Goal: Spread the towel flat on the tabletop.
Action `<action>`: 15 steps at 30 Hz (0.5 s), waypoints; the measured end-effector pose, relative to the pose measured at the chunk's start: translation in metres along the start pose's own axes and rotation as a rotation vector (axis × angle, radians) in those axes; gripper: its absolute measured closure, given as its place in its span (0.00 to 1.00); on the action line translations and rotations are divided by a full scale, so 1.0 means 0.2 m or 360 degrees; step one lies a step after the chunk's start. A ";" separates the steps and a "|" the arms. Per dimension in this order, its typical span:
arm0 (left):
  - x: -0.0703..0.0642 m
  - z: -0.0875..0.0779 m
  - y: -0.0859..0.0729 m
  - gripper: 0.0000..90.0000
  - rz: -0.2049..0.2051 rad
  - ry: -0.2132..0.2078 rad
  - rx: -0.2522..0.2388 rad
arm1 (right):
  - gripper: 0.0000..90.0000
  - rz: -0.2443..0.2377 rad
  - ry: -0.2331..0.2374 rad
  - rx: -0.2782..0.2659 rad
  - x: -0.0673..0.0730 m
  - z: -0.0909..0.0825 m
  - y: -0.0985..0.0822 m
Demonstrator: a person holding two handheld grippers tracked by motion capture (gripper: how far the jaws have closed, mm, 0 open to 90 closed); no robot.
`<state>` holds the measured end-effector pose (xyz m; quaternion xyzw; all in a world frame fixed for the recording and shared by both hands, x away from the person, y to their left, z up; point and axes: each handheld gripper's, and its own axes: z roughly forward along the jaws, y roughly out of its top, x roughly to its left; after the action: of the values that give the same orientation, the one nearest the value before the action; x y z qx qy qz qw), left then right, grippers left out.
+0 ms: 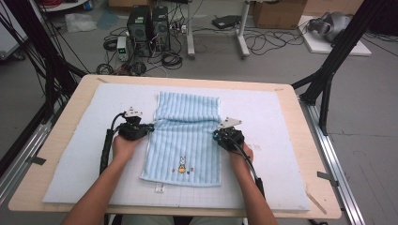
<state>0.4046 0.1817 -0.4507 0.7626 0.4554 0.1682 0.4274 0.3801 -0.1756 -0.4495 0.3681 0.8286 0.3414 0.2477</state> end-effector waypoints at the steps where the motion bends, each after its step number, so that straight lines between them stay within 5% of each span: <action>1: 0.00 0.00 0.00 0.97 0.0007 0.0003 0.0003 | 0.96 0.0001 -0.0026 -0.0008 0.00 0.01 0.00; 3: 0.00 0.00 0.00 0.94 -0.0001 0.0015 0.0003 | 0.90 0.0003 -0.0045 0.0000 0.01 0.00 0.00; 5: 0.02 -0.01 0.00 0.73 -0.0057 0.0014 -0.0026 | 0.81 0.0016 -0.0039 -0.0006 0.00 -0.01 0.00; 8: 0.04 -0.05 -0.02 0.55 -0.0105 -0.0007 -0.0046 | 0.72 0.0060 -0.0004 -0.0042 -0.02 -0.04 0.00; 15: 0.03 -0.17 -0.08 0.51 -0.0044 -0.0077 -0.0075 | 0.65 0.0139 0.0072 -0.0107 -0.04 -0.14 -0.03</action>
<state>0.3762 0.2067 -0.4450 0.7499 0.4514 0.1545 0.4583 0.3640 -0.1948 -0.4349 0.3876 0.8053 0.3876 0.2260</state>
